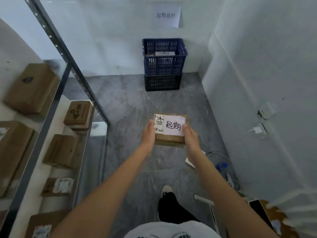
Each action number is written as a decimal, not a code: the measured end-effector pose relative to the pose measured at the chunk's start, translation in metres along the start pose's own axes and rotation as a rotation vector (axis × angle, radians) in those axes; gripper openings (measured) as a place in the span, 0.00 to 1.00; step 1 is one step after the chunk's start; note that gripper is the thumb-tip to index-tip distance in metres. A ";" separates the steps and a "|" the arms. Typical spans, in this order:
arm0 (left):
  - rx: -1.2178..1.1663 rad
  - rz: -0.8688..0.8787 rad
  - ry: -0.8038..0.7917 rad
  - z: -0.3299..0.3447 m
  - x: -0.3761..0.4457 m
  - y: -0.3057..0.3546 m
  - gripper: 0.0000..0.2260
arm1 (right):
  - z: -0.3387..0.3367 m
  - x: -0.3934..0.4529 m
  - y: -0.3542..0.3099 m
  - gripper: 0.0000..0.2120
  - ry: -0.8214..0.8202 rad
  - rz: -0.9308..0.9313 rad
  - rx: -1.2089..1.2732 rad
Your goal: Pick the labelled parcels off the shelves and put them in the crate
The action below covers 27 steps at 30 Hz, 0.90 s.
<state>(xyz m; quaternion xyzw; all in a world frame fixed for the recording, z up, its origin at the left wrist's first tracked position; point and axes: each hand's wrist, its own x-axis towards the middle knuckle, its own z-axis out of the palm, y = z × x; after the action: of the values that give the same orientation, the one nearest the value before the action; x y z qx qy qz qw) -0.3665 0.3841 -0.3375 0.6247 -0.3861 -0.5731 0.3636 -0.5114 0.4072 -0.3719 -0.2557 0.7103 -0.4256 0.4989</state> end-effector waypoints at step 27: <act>-0.043 -0.021 -0.078 0.083 0.403 0.182 0.18 | 0.087 0.382 -0.215 0.36 0.088 0.029 0.017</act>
<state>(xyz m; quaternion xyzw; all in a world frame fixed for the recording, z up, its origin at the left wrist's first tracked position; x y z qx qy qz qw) -0.4432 -0.0586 -0.3564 0.5978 -0.3809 -0.6092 0.3555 -0.5855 -0.0329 -0.3869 -0.2221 0.7317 -0.4349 0.4756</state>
